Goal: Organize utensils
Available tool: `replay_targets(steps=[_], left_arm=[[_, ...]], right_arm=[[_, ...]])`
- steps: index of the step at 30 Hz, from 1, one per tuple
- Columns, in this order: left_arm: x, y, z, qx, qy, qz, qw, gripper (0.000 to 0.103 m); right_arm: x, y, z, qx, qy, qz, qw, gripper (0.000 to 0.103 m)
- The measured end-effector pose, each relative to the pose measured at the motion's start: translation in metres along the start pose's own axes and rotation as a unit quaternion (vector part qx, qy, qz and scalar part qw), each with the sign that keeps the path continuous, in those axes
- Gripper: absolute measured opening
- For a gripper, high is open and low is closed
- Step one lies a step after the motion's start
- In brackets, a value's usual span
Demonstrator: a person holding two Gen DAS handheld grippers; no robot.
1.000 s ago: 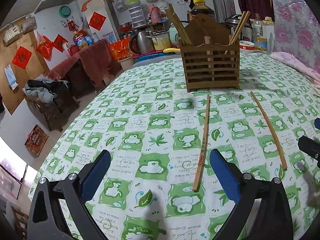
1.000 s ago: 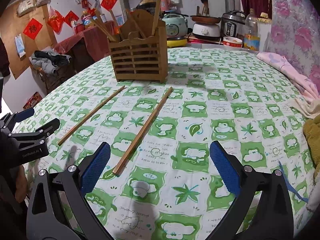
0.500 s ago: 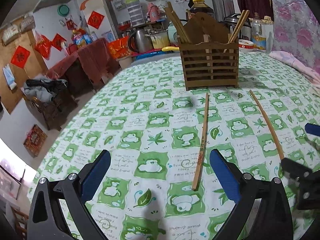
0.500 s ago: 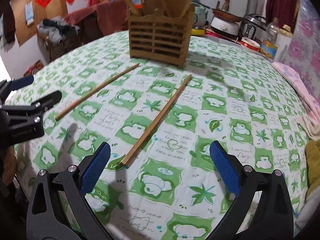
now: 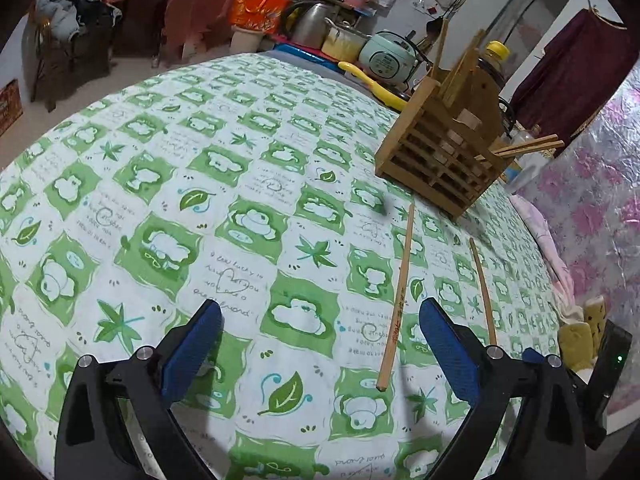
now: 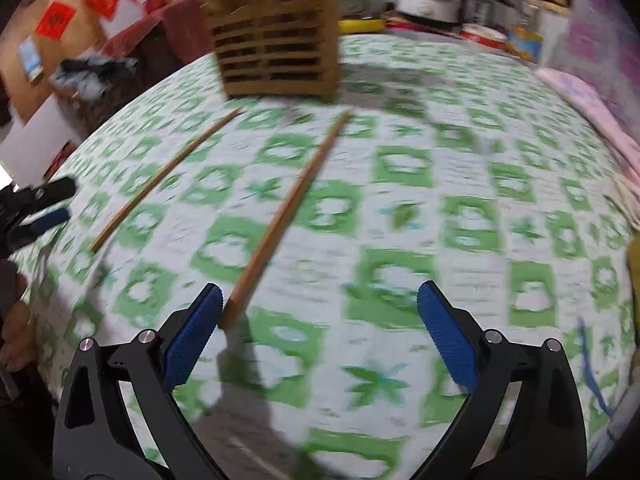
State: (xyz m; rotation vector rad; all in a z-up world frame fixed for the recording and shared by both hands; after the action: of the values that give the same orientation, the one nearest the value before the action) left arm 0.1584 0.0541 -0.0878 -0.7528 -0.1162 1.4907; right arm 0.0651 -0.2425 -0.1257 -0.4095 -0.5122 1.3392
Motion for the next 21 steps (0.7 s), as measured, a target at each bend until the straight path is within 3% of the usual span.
replay_targets(steps=[2,5,10,12,14,15,19,21], left_arm=[[-0.004,0.0,0.0,-0.002,-0.004,-0.011,0.9999,0.097],[-0.009,0.003,0.001,-0.004,-0.014,-0.029,0.9995,0.097],[-0.007,0.005,-0.001,0.001,-0.022,-0.033,0.9992,0.097],[-0.006,0.004,-0.002,0.004,-0.024,-0.031,0.9992,0.097],[-0.006,0.005,-0.002,0.005,-0.025,-0.031,0.9992,0.097],[-0.006,0.005,-0.003,0.006,-0.027,-0.033,0.9991,0.097],[-0.009,0.006,-0.003,0.004,-0.035,-0.044,0.9984,0.097],[-0.012,0.007,-0.003,0.003,-0.041,-0.053,0.9978,0.097]], right_arm=[[-0.014,-0.001,0.003,-0.007,0.002,-0.02,1.0,0.092],[-0.019,-0.002,0.008,-0.025,-0.033,-0.039,0.998,0.085],[0.031,-0.002,0.007,-0.022,-0.045,0.066,0.997,0.073],[0.044,-0.002,0.003,-0.014,-0.055,0.08,0.995,0.069],[0.048,0.0,-0.004,0.003,-0.049,0.087,0.995,0.051],[0.046,0.0,-0.002,0.001,-0.051,0.083,0.995,0.052],[0.025,0.004,0.002,-0.006,-0.044,0.054,0.998,0.025],[0.008,0.007,0.006,-0.01,-0.032,0.034,0.999,0.022]])
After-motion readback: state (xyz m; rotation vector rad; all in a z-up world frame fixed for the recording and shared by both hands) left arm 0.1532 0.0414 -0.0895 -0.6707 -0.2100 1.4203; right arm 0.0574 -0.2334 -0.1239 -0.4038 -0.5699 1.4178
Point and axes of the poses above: each gripper's, at about its wrist camera, not at the fingertips, and z roughly against the way its jaws point, x to its left, y to its underside, the point moved 6 cm from there along -z, roughly the way its jaws point, and after that the axes turned 1 degree about -y, right-handed, at the moved point
